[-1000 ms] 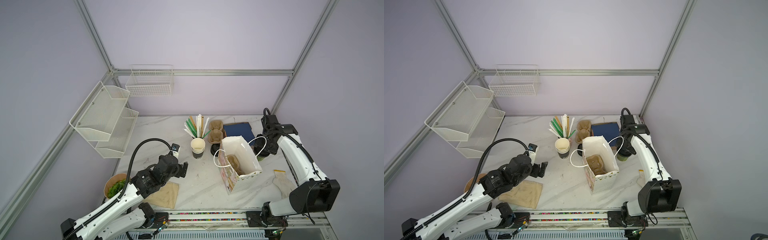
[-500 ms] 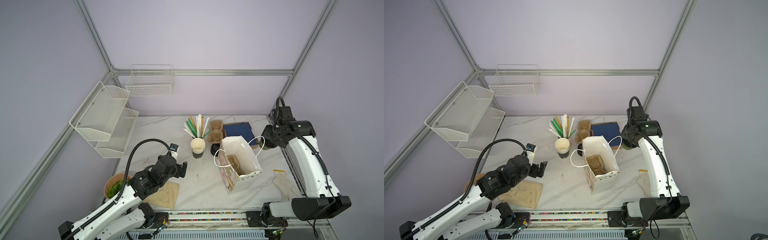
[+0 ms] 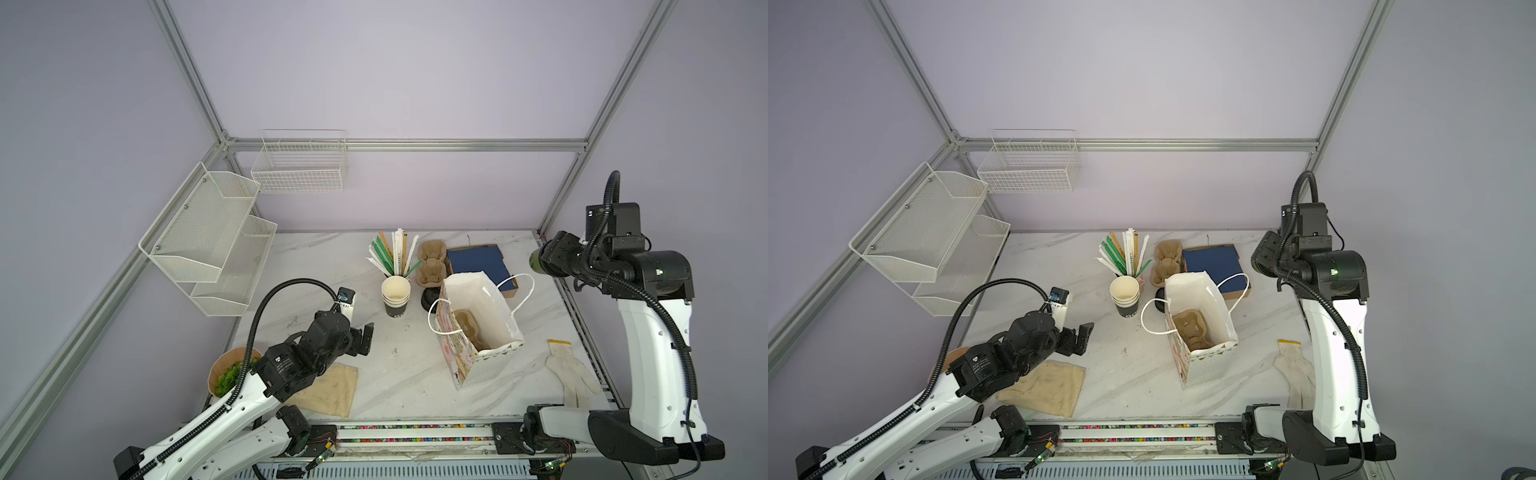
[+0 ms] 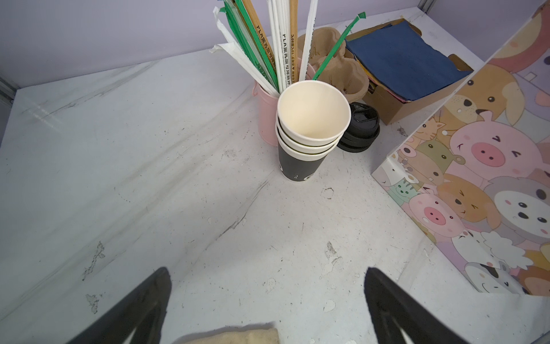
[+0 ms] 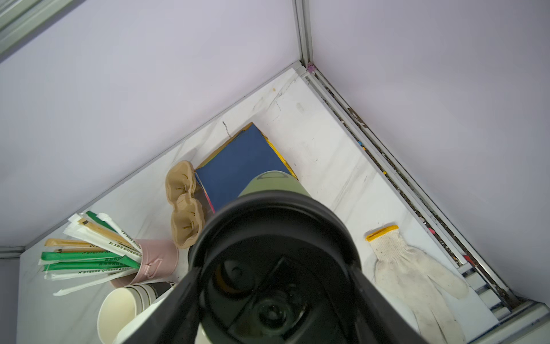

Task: Pack a coffee takeout order
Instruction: Pick up the coffee cup at the middle-right of the table, then place the coffee cup in the cup tray.

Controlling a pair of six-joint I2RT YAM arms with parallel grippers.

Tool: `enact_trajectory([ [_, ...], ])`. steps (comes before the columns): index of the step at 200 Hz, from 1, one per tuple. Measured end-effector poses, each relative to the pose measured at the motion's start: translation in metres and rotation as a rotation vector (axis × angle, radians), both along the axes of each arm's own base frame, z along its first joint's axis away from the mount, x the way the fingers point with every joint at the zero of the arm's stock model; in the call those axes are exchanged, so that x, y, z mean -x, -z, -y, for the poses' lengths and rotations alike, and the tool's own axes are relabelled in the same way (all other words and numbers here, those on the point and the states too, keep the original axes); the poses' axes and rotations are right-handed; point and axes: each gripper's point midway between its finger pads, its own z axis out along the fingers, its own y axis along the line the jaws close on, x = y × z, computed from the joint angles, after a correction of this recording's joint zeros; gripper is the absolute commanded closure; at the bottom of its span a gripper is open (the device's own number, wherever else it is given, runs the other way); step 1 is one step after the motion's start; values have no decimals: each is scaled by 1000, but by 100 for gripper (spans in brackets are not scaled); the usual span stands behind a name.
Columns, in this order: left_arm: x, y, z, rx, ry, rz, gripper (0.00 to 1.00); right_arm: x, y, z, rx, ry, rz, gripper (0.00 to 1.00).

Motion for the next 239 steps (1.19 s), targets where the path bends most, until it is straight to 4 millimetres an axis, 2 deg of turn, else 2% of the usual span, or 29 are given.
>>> enact_trajectory([
  [50,0,-1,0,3,0,3,0,9,-28,-19,-58,-94,88,34],
  [113,0,-1,0,4,0,4,0,23,-51,-55,-118,-259,168,34],
  [155,0,-1,0,4,0,4,0,32,-62,-71,-136,-347,209,35],
  [197,0,-1,0,4,0,4,0,39,-57,-88,-153,-432,202,35],
  [239,0,-1,0,3,0,3,0,44,-33,-99,-158,-487,142,35],
])
